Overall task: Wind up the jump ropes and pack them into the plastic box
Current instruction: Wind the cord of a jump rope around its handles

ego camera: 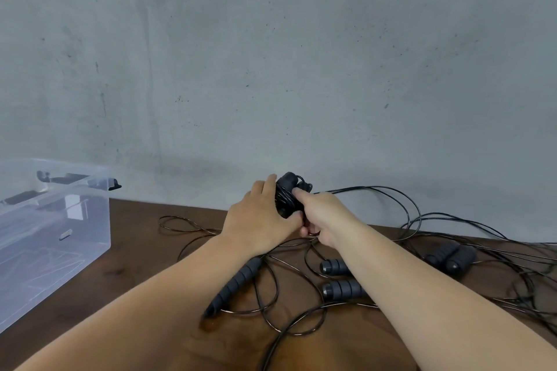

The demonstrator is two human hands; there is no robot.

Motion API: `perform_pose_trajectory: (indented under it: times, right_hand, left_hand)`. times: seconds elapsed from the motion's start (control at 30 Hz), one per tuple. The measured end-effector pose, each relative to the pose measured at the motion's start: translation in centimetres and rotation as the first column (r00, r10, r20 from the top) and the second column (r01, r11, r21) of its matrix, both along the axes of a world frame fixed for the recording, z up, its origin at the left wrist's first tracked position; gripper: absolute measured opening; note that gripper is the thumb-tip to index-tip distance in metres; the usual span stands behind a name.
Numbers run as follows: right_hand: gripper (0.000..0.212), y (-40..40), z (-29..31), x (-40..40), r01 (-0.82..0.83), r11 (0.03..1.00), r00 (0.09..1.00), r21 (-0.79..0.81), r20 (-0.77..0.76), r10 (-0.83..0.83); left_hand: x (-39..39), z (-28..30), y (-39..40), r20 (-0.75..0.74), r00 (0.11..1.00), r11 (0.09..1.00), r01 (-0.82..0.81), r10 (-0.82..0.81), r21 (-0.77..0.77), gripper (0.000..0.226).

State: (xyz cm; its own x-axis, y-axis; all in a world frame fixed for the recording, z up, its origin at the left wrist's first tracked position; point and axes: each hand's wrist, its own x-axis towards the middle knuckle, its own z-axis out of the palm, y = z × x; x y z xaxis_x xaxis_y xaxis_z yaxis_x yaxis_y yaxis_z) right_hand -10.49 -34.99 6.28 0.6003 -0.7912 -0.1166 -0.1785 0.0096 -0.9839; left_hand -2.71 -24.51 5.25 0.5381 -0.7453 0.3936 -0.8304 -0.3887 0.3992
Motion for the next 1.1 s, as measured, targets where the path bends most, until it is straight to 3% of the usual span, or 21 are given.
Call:
perform_pose_trajectory:
  times: [0.07,0.27,0.4,0.5,0.67,0.83,0.9,1.1]
  right_hand:
    - [0.033,0.2,-0.2,0.2,-0.015,1.0,1.0,0.013,-0.007,0.015]
    - [0.03,0.3,-0.2,-0.1,-0.033,0.999,0.998,0.025,-0.053,0.034]
    - [0.028,1.0,0.8,-0.5,-0.081,0.995,0.995,0.064,-0.052,0.084]
    - [0.024,1.2,1.7,-1.1,-0.131,0.989,0.988,0.071,-0.072,0.136]
    - [0.006,1.1,3.2,-2.6,-0.192,0.981,0.979,0.001,-0.07,0.192]
    - [0.039,1.3,3.3,-3.6,-0.089,0.983,0.994,-0.161,0.05,0.099]
    - [0.041,1.1,3.1,-3.8,-0.047,0.967,0.986,-0.249,0.141,0.084]
    - [0.022,0.7,1.8,-3.6,0.034,0.82,0.977,-0.571,0.193,0.094]
  left_hand:
    - [0.2,0.3,0.0,0.079,0.997,0.999,0.009,-0.012,0.032,0.09]
    - [1.3,-0.4,0.3,0.119,0.989,0.978,0.059,-0.084,0.202,0.106]
    - [1.5,-1.4,0.2,0.211,0.977,1.0,-0.03,0.032,-0.009,0.085]
    - [1.9,-1.4,0.3,0.246,0.969,0.998,0.008,0.009,-0.07,0.077]
    - [2.0,-1.2,0.6,0.114,0.993,0.987,0.014,0.004,-0.157,0.071]
    - [2.3,-1.2,0.9,-0.123,0.992,0.981,0.015,-0.04,-0.196,0.061]
    - [2.3,-1.6,0.7,-0.229,0.97,0.974,0.033,-0.086,-0.225,0.065]
    - [2.1,-1.7,0.3,-0.338,0.928,0.96,0.065,-0.158,-0.271,0.069]
